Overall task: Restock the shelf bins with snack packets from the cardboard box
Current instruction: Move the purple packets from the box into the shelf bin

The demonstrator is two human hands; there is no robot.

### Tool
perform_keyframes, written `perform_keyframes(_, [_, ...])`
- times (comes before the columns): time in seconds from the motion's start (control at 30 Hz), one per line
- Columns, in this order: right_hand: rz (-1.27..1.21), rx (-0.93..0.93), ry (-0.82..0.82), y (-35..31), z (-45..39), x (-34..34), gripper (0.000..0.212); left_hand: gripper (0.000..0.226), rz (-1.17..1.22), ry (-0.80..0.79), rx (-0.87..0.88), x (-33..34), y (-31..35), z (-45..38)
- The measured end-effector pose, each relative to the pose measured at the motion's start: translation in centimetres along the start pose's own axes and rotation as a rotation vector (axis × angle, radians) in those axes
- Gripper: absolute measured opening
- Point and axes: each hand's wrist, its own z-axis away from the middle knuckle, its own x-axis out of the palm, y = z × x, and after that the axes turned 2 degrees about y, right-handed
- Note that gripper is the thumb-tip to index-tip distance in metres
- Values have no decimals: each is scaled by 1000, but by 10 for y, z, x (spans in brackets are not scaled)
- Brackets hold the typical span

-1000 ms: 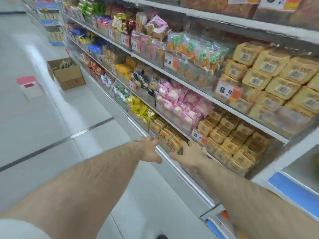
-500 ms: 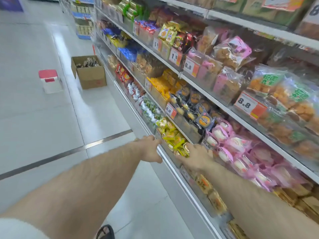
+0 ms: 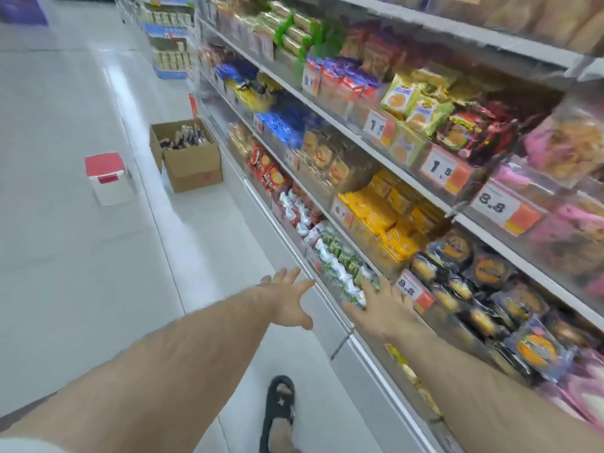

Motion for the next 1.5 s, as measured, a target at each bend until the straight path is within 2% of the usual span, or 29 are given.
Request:
perform_keyframes(0.23, [-6, -59, -42, -96, -176, -32, 90, 96, 7, -52, -101, -82, -127, -97])
perform_keyframes(0.4, [18, -115, -77, -184, -268, -78, 88, 94, 83, -18, -171, -147, -229, -141])
perform_keyframes(0.67, [49, -151, -23, -358, -402, -117, 83, 97, 136, 21, -229, -216, -430, -202])
perform_keyframes(0.93, [-18, -78, -31, -543, -494, -164, 82, 88, 124, 73, -175, -323, -624, -224])
perform_keyframes(1.13, [-13, -74, -23, -633, -580, -186, 82, 85, 104, 53, -133, -385, -720, -264])
perform_keyframes(1.5, [-45, -129, -47, -782, -784, -225, 80, 88, 38, 13, -158, -511, -895, -375])
